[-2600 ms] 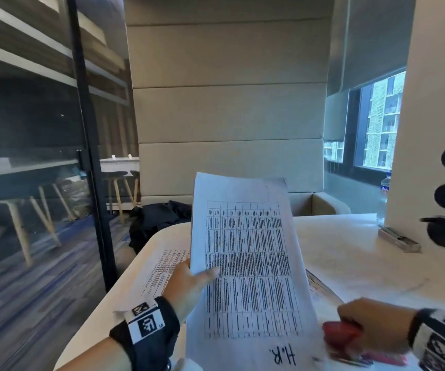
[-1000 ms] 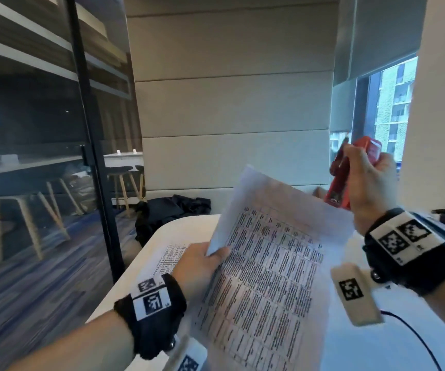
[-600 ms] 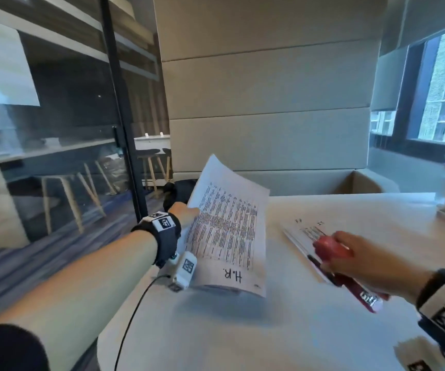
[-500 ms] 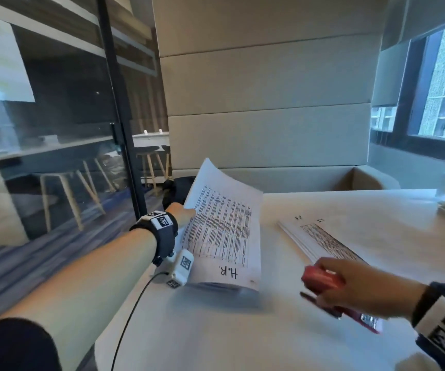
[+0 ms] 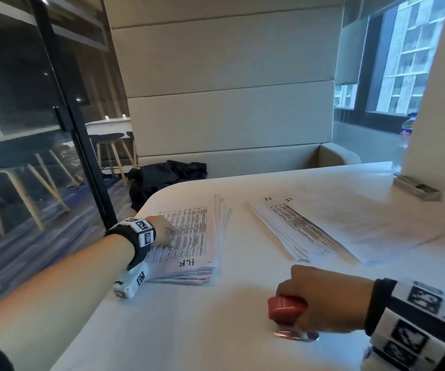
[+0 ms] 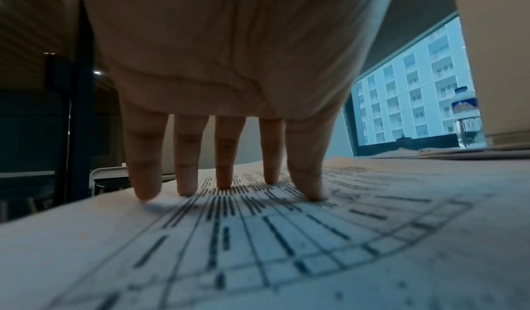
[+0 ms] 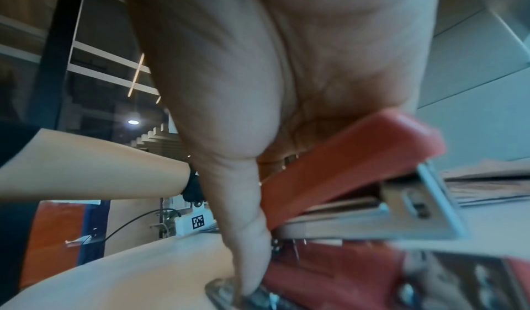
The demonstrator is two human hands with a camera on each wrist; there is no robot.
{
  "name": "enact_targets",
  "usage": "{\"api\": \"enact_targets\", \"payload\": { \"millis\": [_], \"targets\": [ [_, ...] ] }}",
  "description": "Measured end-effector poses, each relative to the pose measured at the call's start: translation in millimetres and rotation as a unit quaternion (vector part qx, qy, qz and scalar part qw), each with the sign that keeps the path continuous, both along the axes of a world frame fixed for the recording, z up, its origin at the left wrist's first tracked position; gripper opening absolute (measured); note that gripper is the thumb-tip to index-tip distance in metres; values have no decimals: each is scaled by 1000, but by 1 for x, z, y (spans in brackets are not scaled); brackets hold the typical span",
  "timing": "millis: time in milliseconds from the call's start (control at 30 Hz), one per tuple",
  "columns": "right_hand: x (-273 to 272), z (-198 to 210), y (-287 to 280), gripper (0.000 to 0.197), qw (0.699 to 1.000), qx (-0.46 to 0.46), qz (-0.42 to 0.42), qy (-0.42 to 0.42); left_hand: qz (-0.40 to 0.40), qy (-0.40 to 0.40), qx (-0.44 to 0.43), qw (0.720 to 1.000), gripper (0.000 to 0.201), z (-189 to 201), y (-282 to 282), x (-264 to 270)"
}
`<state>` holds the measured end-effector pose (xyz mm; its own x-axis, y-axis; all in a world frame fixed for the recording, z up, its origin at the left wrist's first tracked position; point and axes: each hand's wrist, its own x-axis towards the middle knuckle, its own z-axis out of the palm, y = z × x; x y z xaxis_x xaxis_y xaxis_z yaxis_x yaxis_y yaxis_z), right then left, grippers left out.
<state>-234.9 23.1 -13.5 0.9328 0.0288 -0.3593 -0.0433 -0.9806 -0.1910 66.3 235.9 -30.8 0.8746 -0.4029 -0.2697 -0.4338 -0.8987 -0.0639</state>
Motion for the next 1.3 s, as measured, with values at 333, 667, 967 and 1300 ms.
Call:
{"api": "enact_targets", "payload": {
  "millis": [333,667,967,1300],
  "targets": [
    [25,23,-37,61,999,9,-47,-23,-53,-35,-39,997,58,14,-71,-35],
    [20,2,-134,81,969,-163,-174,61,-111,178,-297,931,45,21,-202,-102],
    [-13,14,-134,65,982,-125,-112,83,81,418,-466,776,48,3,-261,-118],
    [-24,11,-140,62,984,-99,-123,82,-35,283,-392,875,39,-1,-295,-145]
  ]
}}
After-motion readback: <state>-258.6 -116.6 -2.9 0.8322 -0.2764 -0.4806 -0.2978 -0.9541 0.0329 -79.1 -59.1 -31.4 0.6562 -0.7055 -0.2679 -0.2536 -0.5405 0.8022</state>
